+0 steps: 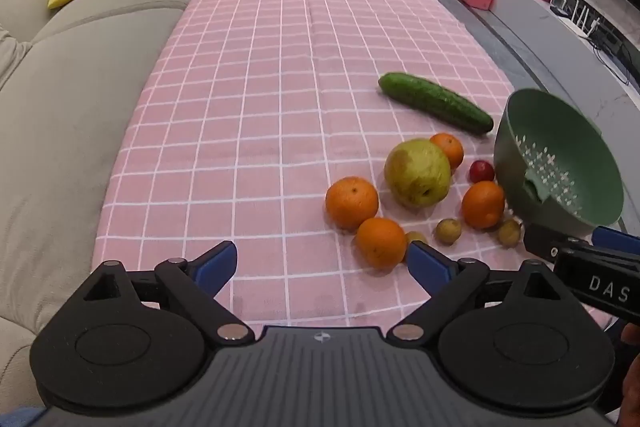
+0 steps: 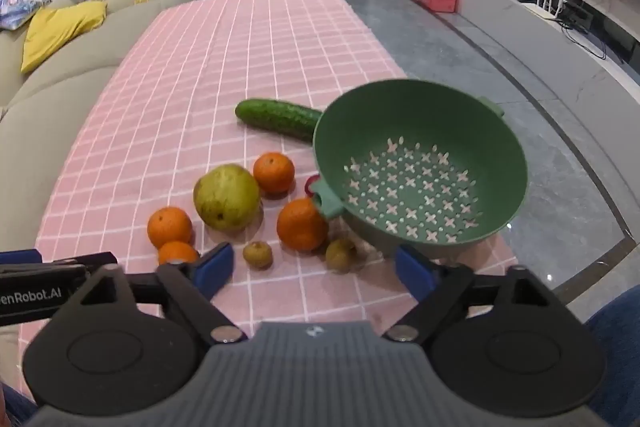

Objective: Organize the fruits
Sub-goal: 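Close the right gripper around a small brown round fruit, then lift the small brown fruit with the right gripper over the green colander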

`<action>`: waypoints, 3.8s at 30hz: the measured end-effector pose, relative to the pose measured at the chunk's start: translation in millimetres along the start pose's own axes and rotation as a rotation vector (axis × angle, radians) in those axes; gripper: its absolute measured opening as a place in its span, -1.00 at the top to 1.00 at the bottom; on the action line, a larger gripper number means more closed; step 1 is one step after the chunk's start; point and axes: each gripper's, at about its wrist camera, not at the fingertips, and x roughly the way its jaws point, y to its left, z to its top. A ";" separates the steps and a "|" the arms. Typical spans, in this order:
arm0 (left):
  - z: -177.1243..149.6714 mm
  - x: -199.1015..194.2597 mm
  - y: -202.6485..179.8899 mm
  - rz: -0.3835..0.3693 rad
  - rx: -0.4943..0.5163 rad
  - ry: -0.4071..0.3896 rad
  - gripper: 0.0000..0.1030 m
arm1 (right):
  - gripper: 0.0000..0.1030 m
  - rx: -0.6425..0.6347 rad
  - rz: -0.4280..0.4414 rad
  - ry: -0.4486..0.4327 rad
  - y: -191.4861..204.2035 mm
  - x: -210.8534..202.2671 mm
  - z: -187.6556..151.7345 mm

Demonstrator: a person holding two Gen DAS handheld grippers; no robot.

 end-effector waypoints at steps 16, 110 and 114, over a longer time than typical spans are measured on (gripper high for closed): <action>3.2 24.7 -2.0 -0.084 0.008 -0.007 -1.00 | -0.21 0.011 0.075 0.061 4.3 32.8 -6.7; 38.7 14.9 -64.4 -0.399 0.093 -0.179 0.25 | 0.59 0.275 0.155 0.072 -63.1 31.3 77.8; 44.6 13.3 -86.4 -0.419 0.137 -0.182 0.45 | 0.59 0.289 0.132 0.074 -72.7 31.4 75.8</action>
